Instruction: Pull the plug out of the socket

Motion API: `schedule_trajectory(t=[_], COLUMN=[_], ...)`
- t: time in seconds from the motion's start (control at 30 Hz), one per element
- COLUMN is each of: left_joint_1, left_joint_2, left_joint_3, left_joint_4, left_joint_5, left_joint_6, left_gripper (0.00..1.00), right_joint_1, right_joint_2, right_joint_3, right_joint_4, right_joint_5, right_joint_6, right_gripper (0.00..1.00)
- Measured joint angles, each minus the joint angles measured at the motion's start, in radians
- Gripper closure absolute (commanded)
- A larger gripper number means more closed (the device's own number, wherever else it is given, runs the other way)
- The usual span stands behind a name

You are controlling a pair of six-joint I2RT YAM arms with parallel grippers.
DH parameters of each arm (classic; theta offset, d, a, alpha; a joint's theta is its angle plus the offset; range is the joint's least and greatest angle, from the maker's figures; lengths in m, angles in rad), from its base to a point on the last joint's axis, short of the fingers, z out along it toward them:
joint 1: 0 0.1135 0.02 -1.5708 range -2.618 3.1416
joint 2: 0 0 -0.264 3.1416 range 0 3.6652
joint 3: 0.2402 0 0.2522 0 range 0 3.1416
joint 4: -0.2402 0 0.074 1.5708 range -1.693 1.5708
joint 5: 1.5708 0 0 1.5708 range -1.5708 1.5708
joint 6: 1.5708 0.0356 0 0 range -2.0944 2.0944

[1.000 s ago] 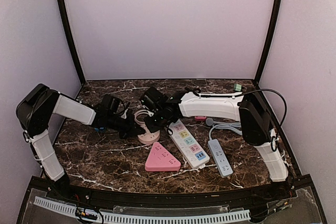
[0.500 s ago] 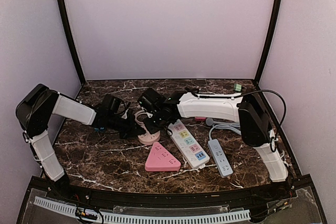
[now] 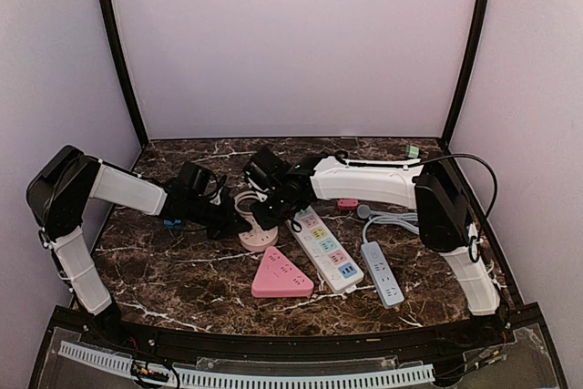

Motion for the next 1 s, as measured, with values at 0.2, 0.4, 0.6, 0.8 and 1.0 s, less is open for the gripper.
schedule_trajectory(t=[0.2,0.4,0.6,0.8,1.0], left_joint_1=[-0.007,-0.019,-0.024,-0.028,-0.029], left_joint_2=[-0.001,-0.003,-0.003,-0.003,-0.003], left_joint_3=[0.0,0.0,0.005,0.007,0.011], left_joint_4=[0.001,0.001,-0.006,-0.01,-0.014], left_joint_5=[-0.013,-0.015,-0.021,-0.035,-0.051], left_joint_6=[0.0,-0.001,-0.001,-0.004,-0.009], left_gripper=[1.0,1.0,1.0,1.0,1.0], right_joint_1=[0.003,0.026,0.027,-0.004,-0.021], right_joint_2=[0.0,0.001,0.0,-0.005,-0.009], right_joint_3=[0.014,0.03,0.03,0.021,0.018], right_joint_4=[-0.026,-0.068,-0.071,-0.061,-0.06], right_joint_5=[0.005,0.065,0.079,-0.001,-0.063], right_joint_6=[0.0,-0.003,-0.005,-0.002,-0.003], right_gripper=[1.0,1.0,1.0,1.0,1.0])
